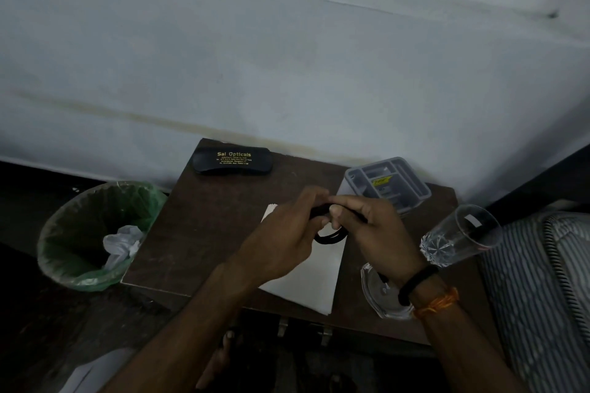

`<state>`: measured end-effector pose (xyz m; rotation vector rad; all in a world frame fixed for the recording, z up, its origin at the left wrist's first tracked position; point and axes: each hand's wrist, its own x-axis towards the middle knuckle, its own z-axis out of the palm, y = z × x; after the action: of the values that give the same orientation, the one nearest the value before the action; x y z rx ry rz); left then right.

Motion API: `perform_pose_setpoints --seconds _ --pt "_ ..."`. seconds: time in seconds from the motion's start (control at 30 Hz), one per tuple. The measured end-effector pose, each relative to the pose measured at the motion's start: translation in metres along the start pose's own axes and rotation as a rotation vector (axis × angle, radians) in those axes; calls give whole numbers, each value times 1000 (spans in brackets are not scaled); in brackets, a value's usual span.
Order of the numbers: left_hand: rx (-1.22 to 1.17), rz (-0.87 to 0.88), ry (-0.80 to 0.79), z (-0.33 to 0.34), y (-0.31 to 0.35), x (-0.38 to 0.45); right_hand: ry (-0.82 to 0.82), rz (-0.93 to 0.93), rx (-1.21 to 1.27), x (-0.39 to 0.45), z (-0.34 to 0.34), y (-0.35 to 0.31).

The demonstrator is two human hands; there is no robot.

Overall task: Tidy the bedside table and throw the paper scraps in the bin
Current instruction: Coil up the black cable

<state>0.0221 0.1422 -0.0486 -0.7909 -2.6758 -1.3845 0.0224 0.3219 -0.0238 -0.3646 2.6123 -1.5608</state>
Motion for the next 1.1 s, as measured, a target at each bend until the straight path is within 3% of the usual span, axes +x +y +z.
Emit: perform_pose_setpoints --seconds 0.2,0.47,0.73,0.83,0.97,1.1 --pt "167 -137 36 13 -1 -2 33 61 54 0 3 0" --pt "-506 -361 127 8 6 5 -54 66 180 -1 -13 -6" --pt "-492 -367 102 -3 3 7 -51 -70 -593 -4 -21 7" --pt "-521 -367 59 -5 2 6 42 -72 -598 -3 -21 11" --pt "-532 -351 -3 -2 6 5 296 -156 -643 0 -21 9" --pt "-518 -310 13 1 9 6 415 -88 -337 -2 -13 4"
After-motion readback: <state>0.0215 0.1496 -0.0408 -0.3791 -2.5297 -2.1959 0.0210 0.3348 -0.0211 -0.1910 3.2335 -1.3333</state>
